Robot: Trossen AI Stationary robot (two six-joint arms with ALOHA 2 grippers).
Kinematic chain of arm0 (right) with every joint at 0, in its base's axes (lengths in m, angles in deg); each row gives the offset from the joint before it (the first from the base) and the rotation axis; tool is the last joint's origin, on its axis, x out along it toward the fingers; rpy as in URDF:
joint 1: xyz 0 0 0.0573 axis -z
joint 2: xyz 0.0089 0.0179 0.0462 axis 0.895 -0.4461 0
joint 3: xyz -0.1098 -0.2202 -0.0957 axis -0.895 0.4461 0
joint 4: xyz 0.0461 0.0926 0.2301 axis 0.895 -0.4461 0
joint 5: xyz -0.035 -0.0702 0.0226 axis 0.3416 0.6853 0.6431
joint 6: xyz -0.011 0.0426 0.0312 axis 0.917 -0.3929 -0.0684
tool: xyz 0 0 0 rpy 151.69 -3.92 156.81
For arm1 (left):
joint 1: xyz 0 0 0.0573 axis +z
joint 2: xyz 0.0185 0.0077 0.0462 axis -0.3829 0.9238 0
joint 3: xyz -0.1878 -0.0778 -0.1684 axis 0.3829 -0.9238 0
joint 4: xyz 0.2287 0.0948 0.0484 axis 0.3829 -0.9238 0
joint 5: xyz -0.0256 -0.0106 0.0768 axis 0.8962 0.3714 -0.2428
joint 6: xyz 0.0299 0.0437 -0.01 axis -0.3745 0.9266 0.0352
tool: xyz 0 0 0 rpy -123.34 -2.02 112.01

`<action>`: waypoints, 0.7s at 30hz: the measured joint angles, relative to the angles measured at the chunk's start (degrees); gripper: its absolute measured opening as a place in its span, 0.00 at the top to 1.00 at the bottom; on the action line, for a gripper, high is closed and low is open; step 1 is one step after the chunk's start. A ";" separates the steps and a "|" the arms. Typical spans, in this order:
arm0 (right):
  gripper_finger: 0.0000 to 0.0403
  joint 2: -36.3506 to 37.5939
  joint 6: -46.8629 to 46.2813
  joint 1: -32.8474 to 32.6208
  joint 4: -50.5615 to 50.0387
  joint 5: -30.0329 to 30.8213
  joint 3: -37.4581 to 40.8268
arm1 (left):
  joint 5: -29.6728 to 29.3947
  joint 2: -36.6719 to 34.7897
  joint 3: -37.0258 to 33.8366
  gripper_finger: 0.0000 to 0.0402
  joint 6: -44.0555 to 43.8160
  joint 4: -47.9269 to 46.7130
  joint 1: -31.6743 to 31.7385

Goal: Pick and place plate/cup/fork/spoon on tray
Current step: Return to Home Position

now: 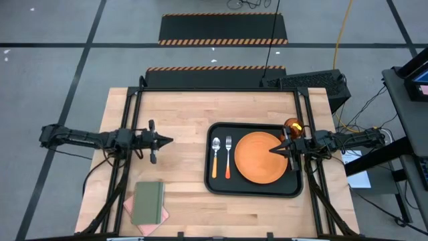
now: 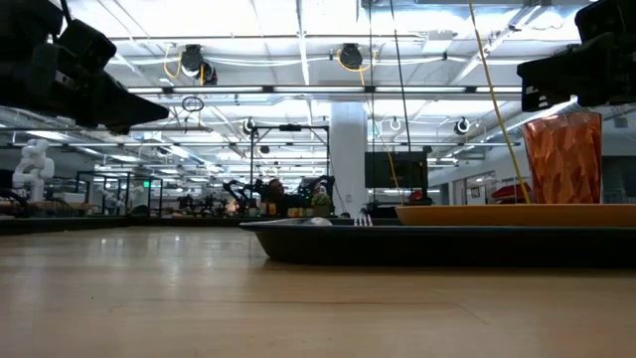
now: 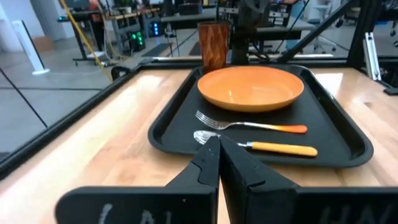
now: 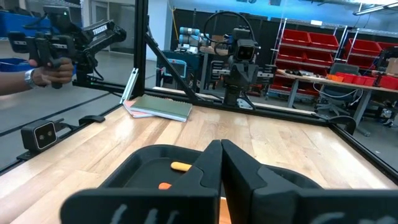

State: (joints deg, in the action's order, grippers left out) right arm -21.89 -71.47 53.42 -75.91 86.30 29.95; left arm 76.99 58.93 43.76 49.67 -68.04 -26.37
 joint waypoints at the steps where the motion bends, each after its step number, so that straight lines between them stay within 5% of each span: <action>1: 1.00 0.00 0.00 -0.02 0.00 0.00 -0.02 | 0.10 0.00 0.00 0.99 -0.36 -0.34 0.00; 8: 1.00 0.00 0.00 -0.02 0.00 -0.02 0.00 | 0.58 -2.98 0.00 0.99 -0.37 -2.48 -0.02; 21: 1.00 0.00 0.00 -0.01 0.01 -0.02 0.00 | 1.08 -19.24 0.11 0.98 3.24 -10.58 -0.02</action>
State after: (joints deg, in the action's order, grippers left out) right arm -21.89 -71.47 53.40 -75.90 86.28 29.95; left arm 78.07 39.70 43.87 52.91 -78.62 -26.39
